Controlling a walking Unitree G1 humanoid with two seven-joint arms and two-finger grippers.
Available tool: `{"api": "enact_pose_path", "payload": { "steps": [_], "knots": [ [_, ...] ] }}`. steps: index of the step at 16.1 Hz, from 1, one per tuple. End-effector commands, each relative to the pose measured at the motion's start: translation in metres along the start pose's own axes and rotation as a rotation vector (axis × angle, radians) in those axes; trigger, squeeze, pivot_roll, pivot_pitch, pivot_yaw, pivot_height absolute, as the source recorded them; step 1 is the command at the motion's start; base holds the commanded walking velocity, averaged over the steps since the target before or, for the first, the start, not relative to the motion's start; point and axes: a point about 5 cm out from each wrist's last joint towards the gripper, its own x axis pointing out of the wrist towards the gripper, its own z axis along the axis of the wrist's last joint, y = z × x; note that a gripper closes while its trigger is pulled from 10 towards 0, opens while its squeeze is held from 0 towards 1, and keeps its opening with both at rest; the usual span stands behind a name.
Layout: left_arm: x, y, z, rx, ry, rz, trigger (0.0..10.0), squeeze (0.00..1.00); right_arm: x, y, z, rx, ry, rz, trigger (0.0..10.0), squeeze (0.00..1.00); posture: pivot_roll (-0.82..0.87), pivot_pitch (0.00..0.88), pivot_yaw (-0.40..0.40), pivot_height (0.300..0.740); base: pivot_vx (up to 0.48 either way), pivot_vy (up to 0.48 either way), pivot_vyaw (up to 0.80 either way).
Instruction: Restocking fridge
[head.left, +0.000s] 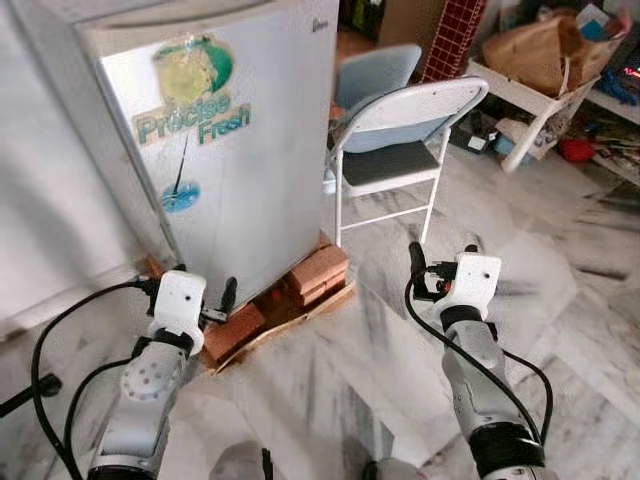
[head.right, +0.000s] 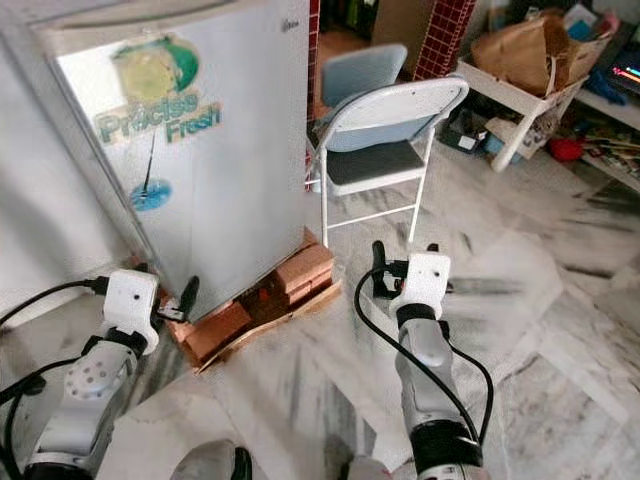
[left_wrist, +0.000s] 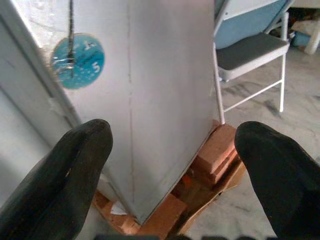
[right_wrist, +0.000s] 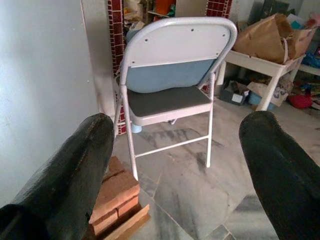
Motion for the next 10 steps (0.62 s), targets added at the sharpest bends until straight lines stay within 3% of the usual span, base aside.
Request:
{"api": "enact_pose_path", "payload": {
  "steps": [1, 4, 10],
  "knots": [
    [0.0064, -0.0029, 0.0071, -0.004, -0.023, -0.002, 10.0, 0.00, 0.0017, -0.0081, 0.0019, -0.018, -0.005, -0.029, 10.0, 0.00, 0.09, 0.066, -0.019, 0.740, 0.000, 0.000, 0.00],
    [0.0090, -0.0034, 0.0078, -0.011, -0.018, -0.013, 10.0, 0.00, 0.0032, -0.0074, 0.0031, -0.022, -0.007, -0.028, 10.0, 0.00, 0.09, 0.067, -0.019, 0.740, 0.000, 0.194, -0.15],
    [0.0094, -0.0063, 0.0060, -0.021, -0.003, -0.014, 10.0, 0.00, 0.0042, -0.0029, 0.0038, -0.026, -0.008, -0.007, 10.0, 0.00, 0.09, 0.067, -0.028, 0.740, 0.000, 0.480, -0.52]
  ]
}}
